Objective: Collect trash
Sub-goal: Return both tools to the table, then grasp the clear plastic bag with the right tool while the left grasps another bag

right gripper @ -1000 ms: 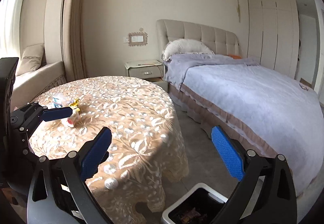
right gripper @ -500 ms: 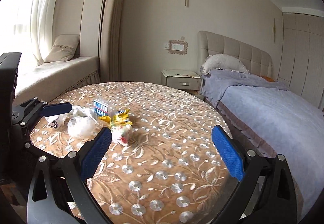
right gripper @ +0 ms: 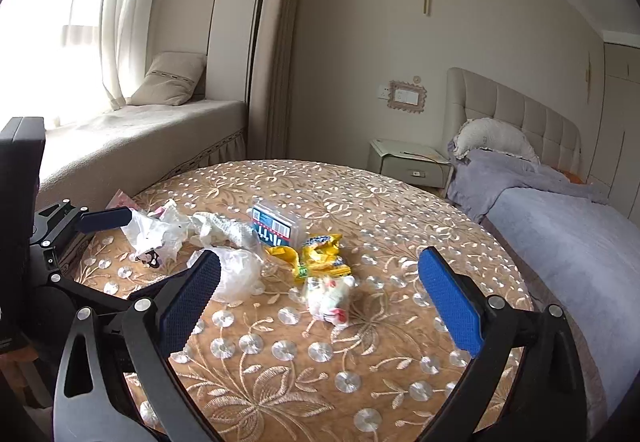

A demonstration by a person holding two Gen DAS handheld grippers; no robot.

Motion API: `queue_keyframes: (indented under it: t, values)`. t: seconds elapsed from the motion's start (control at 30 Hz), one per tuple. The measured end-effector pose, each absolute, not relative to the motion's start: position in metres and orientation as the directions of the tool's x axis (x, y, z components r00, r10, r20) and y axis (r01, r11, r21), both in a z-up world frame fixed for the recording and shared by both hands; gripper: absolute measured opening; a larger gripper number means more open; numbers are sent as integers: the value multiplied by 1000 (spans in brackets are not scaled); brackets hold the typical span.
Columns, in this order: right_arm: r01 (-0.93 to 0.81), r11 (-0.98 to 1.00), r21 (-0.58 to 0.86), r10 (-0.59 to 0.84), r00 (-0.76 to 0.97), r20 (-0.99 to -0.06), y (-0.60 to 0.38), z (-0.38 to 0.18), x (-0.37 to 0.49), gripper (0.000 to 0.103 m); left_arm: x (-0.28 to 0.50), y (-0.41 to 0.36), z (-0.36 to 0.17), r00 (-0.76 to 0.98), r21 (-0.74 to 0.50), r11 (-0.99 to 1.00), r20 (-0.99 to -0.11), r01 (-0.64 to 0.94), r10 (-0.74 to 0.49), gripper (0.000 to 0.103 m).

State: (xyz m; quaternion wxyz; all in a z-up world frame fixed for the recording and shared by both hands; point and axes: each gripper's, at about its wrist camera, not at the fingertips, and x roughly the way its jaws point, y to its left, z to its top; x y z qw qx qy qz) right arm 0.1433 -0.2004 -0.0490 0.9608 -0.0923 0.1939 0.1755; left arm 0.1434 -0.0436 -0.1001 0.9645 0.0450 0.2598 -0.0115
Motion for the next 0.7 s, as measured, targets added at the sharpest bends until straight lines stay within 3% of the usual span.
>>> queue_keyframes:
  t: [0.47,0.7]
  values:
    - [-415,900,-132,309,823,-477,-158,-71,183,98,199,37,-144,760,54,991,-637,-121,127,98]
    - [-394,913,-106,285,802,-525,-164,-86,207,98,233,66,-164,677,-47,992,-734,-119,47,95]
